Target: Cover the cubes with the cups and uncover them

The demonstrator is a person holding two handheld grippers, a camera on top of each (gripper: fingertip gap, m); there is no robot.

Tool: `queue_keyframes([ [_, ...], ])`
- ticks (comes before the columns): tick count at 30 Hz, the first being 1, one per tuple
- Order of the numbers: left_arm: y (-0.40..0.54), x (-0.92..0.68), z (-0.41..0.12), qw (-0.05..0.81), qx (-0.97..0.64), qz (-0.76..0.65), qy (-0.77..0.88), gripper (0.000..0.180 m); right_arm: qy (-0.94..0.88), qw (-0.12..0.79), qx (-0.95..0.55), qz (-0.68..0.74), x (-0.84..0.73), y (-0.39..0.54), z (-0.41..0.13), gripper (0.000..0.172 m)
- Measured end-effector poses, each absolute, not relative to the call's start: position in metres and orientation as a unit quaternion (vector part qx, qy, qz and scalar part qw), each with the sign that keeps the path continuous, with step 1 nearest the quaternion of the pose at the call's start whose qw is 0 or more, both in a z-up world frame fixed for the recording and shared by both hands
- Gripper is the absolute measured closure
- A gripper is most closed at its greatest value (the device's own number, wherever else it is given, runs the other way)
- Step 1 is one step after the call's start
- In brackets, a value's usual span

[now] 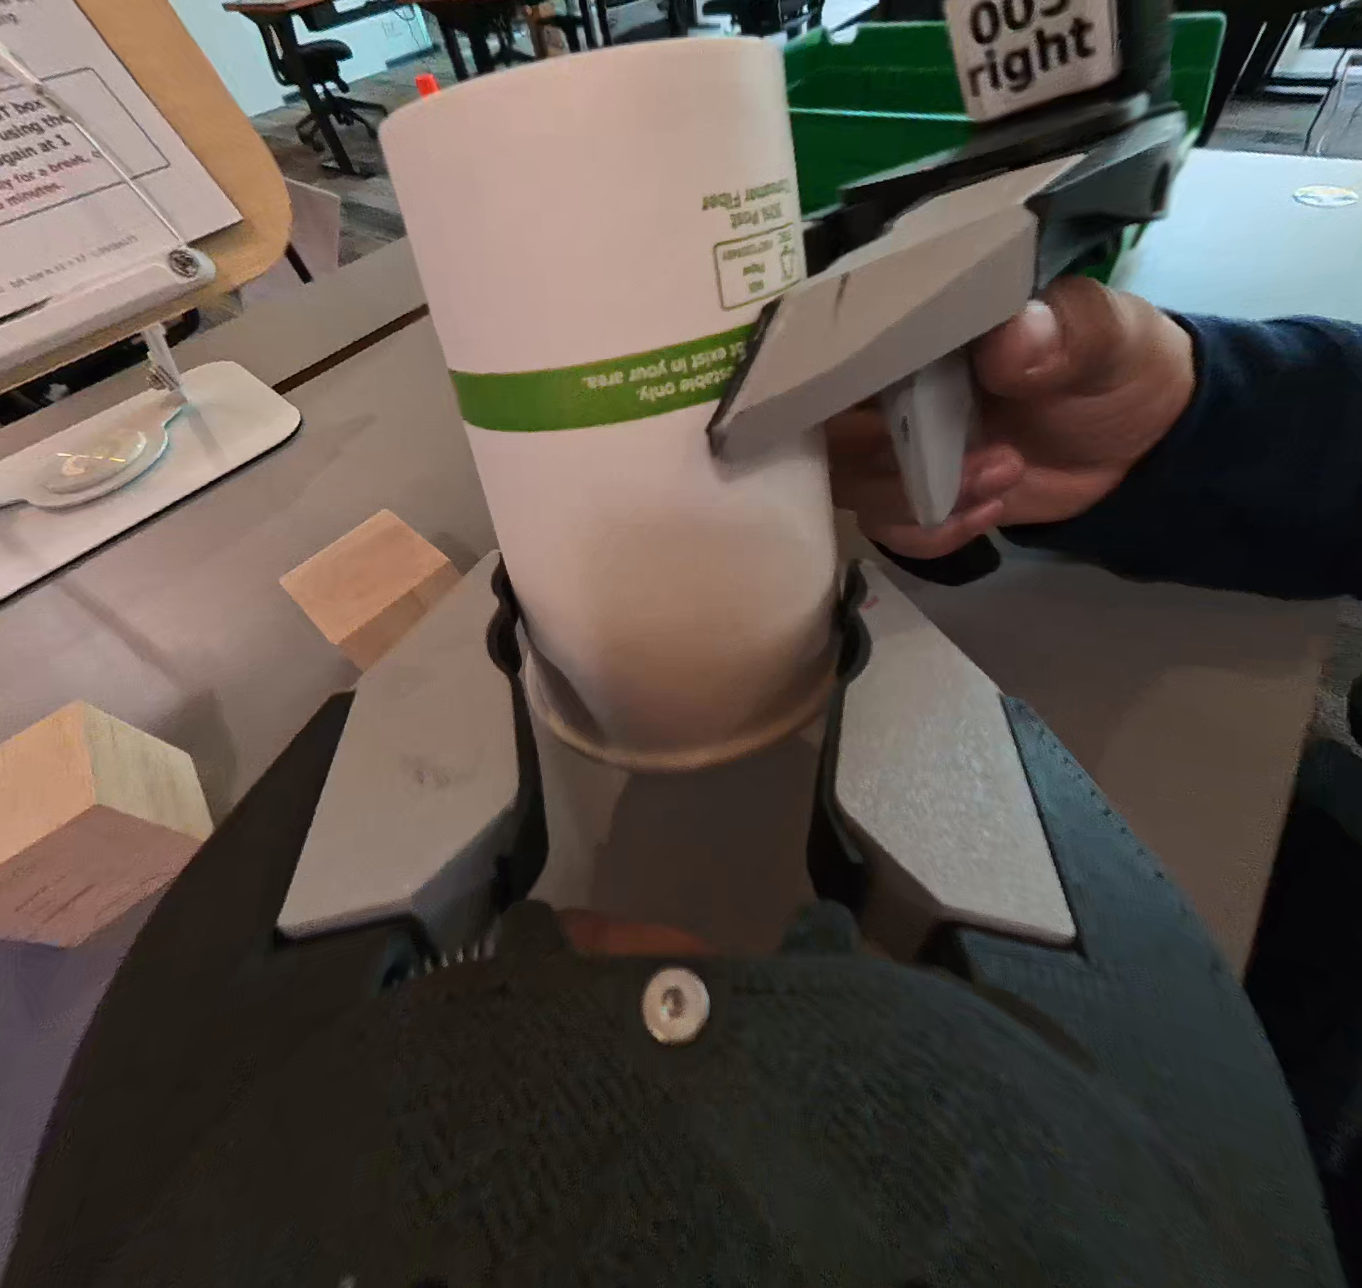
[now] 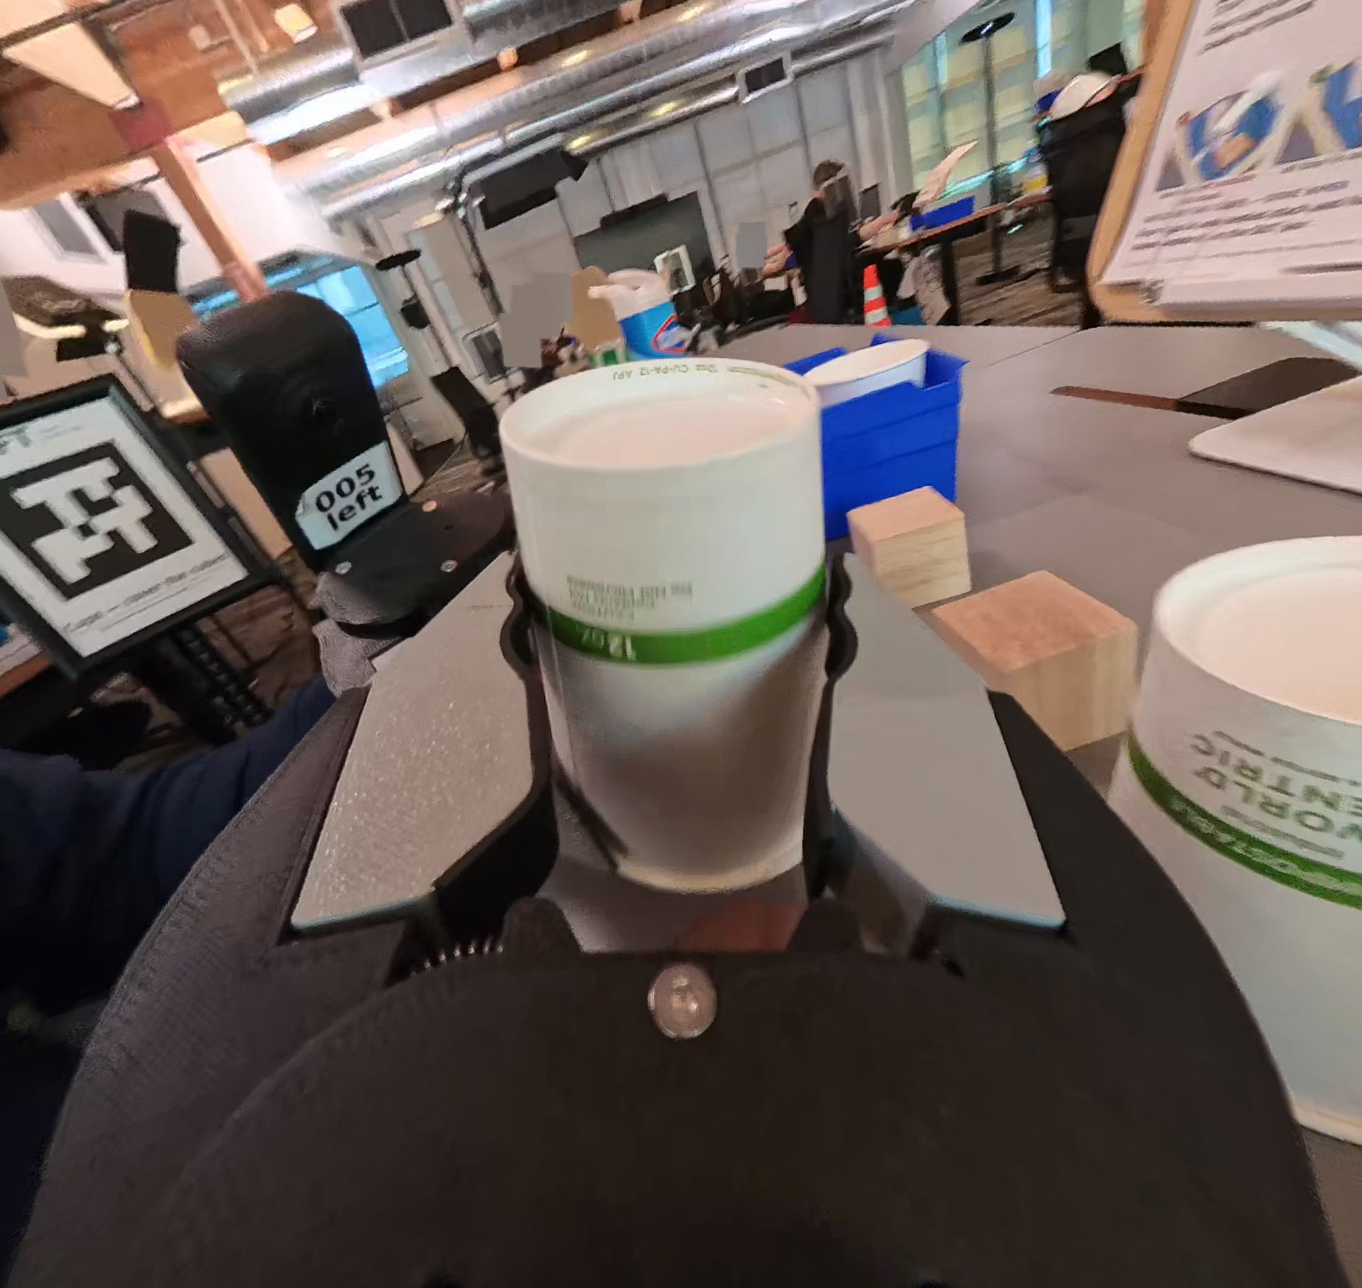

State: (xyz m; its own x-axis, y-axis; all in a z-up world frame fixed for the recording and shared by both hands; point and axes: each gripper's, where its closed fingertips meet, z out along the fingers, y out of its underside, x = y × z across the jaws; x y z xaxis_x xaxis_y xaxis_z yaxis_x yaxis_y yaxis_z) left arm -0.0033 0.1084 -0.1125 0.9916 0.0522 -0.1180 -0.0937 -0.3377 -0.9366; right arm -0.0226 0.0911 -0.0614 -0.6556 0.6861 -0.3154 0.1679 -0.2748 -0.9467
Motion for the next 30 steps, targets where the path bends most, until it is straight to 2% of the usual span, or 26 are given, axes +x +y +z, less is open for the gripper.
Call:
queue_keyframes([
  [2,0.113,-0.027,-0.103,0.592,-0.803,0.074,-0.020,0.093,-0.543,0.219,-0.386,0.713,-0.026,0.106,-0.053,0.099],
  [5,0.122,-0.074,-0.083,0.628,-0.767,0.071,-0.110,0.092,-0.502,0.266,-0.389,0.725,-0.025,0.130,-0.038,0.118],
  [9,0.146,-0.123,-0.107,0.595,-0.779,0.088,-0.180,0.092,-0.481,0.284,-0.402,0.726,-0.025,0.145,-0.033,0.121],
  [13,0.160,-0.147,-0.139,0.534,-0.814,0.129,-0.190,0.091,-0.487,0.278,-0.407,0.721,-0.028,0.143,-0.038,0.122],
  [16,0.161,-0.147,-0.153,0.515,-0.826,0.126,-0.190,0.091,-0.494,0.273,-0.405,0.719,-0.028,0.139,-0.040,0.123],
  [19,0.154,-0.141,-0.179,0.462,-0.860,0.111,-0.186,0.090,-0.496,0.271,-0.403,0.720,-0.027,0.137,-0.039,0.124],
  [25,0.141,-0.132,-0.192,0.431,-0.879,0.068,-0.192,0.091,-0.500,0.269,-0.406,0.716,-0.028,0.136,-0.042,0.125],
  [30,0.128,-0.138,-0.174,0.457,-0.861,0.151,-0.162,0.098,-0.499,0.268,-0.409,0.716,-0.029,0.137,-0.043,0.125],
])
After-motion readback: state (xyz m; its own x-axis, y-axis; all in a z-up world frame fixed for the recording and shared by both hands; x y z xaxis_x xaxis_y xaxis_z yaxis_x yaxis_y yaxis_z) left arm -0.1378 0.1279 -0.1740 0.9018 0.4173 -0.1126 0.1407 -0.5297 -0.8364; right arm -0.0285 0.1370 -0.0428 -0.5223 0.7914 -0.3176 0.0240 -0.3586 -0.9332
